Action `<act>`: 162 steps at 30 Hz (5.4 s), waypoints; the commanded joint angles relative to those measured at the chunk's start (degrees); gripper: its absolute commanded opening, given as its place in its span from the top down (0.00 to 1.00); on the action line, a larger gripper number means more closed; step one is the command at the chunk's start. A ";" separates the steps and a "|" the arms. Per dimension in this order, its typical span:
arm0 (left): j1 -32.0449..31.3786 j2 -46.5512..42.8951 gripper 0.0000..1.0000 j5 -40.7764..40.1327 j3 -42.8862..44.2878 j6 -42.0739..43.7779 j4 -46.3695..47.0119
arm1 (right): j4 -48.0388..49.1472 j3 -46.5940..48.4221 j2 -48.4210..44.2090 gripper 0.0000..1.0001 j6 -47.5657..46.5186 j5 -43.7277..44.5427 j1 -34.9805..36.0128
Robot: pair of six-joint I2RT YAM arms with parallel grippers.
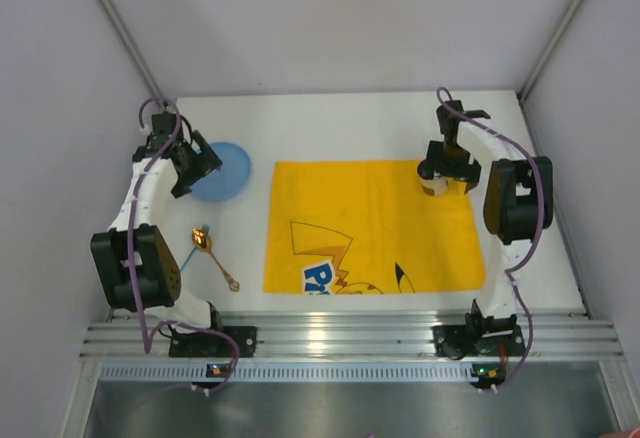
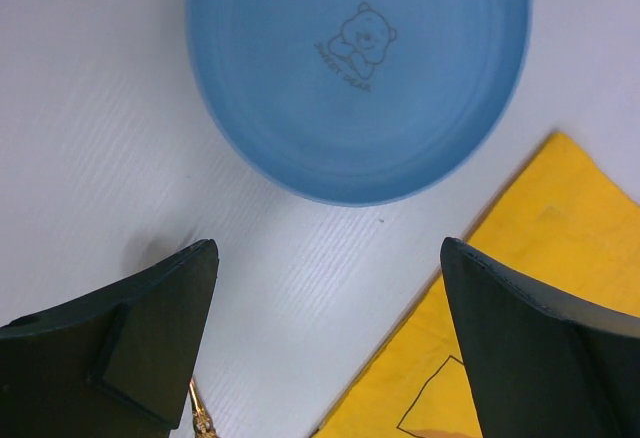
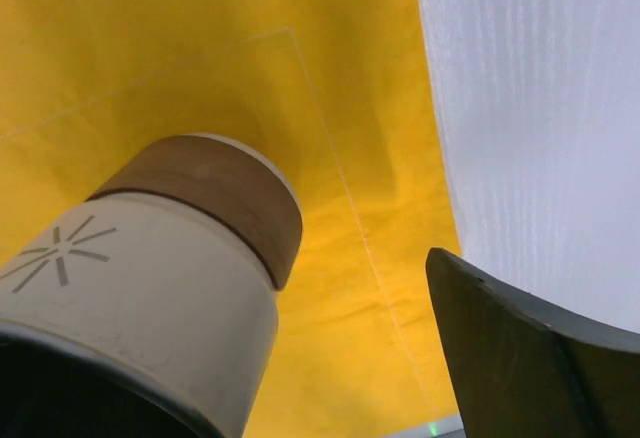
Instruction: Set the dinner table for one person
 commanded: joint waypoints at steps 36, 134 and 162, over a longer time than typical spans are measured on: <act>6.55 20.27 0.48 0.39 -4.68 -4.59 20.89 | -13.06 -14.28 -44.12 0.00 3.89 -2.25 -0.75; -8.12 -11.99 0.85 -16.75 -41.25 -24.10 12.55 | -17.19 -27.47 -63.21 0.00 1.78 -8.23 6.20; -50.12 17.77 1.00 -4.89 21.65 -18.56 5.78 | -25.88 -9.81 -62.76 0.00 3.45 -8.49 6.90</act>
